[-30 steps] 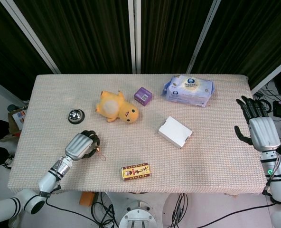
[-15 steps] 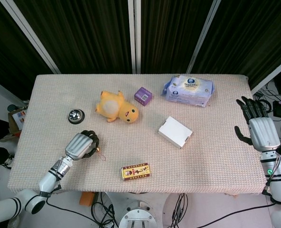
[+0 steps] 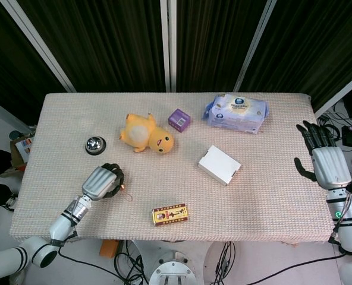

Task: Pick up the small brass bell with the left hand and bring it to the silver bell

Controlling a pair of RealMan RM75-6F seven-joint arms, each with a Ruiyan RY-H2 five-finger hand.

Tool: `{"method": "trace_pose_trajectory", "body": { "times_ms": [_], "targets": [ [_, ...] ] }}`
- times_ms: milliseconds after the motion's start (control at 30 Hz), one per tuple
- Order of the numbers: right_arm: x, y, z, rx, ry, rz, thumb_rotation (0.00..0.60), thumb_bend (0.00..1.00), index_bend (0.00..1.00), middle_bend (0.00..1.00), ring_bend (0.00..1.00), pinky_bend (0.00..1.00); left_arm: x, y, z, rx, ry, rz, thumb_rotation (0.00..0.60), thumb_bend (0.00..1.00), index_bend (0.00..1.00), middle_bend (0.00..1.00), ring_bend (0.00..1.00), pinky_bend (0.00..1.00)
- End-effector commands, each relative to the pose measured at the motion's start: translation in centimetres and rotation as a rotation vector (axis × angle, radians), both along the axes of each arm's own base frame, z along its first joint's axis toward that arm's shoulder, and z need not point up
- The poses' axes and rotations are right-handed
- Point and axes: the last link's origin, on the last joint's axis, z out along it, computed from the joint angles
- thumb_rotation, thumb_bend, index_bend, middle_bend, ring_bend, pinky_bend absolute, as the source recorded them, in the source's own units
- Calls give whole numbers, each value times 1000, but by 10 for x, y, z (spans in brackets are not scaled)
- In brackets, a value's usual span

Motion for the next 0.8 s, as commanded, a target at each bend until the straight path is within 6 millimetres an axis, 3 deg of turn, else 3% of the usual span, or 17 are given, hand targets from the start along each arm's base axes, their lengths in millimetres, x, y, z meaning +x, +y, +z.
{"method": "trace_pose_trajectory", "body": {
  "times_ms": [33,800],
  "targets": [
    [0,0,0,0,1,-1,600,326,0,0,0,0,0,0,0,0,0,0,600,420,535,425,260,323],
    [-2,-1,-1,3,7,-11,600,326,0,0,0,0,0,2,0,5,-27,17,600,453,593,453,284,353]
  ]
}}
